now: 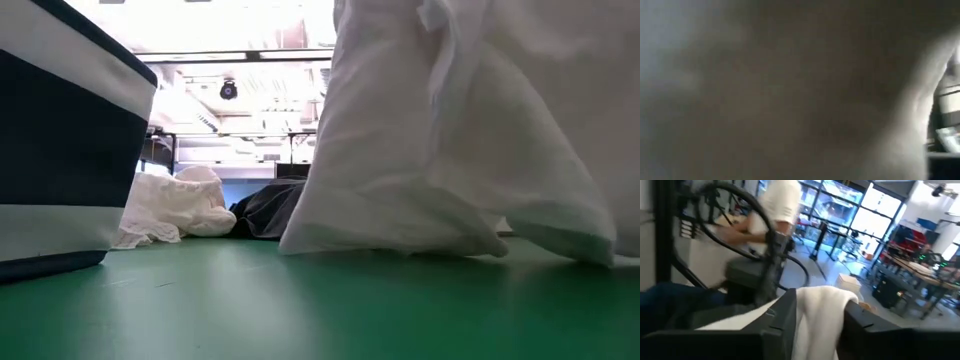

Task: Sort clothes
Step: Put the bottom white shirt into the brown laundry organizer

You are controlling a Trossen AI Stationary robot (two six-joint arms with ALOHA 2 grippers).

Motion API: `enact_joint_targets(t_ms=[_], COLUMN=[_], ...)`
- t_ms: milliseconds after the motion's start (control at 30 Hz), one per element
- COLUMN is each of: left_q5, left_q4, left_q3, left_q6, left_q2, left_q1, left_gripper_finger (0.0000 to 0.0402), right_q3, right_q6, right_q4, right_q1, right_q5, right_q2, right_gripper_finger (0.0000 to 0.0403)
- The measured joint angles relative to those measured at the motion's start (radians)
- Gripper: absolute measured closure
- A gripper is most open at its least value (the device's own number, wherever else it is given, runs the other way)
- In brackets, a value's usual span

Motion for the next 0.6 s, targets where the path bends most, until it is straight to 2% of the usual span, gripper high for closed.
enact_joint_targets(t_ms=[67,267,433,600], left_q5=[-0.055,-0.056,-0.055,-0.055], left_q4=[-0.002,-0.088,-0.266,-0.557], left_q3=[0.002,0.074,0.187,0.359], left_q6=[0.036,0.051,0.025,-0.022], left_q2=[-0.001,-0.008,-0.008,-0.014], left_q1=[-0.008,-0.017,-0.016,-0.015], left_gripper_finger=[0.0392,0.0397,0.0399,0.0399], right_q3=[0.0,0.0,0.0,0.0], right_q6=[0.0,0.033,0.115,0.196], right_q4=[-0.031,-0.096,-0.202,-0.344], right_q1=[0.0,0.0,0.0,0.0], right_q5=[0.007,0.007,0.008,0.008], right_q2=[-0.012,-0.074,-0.155,-0.226], right_gripper_finger=[0.0291,0.0255,0.0224,0.0198])
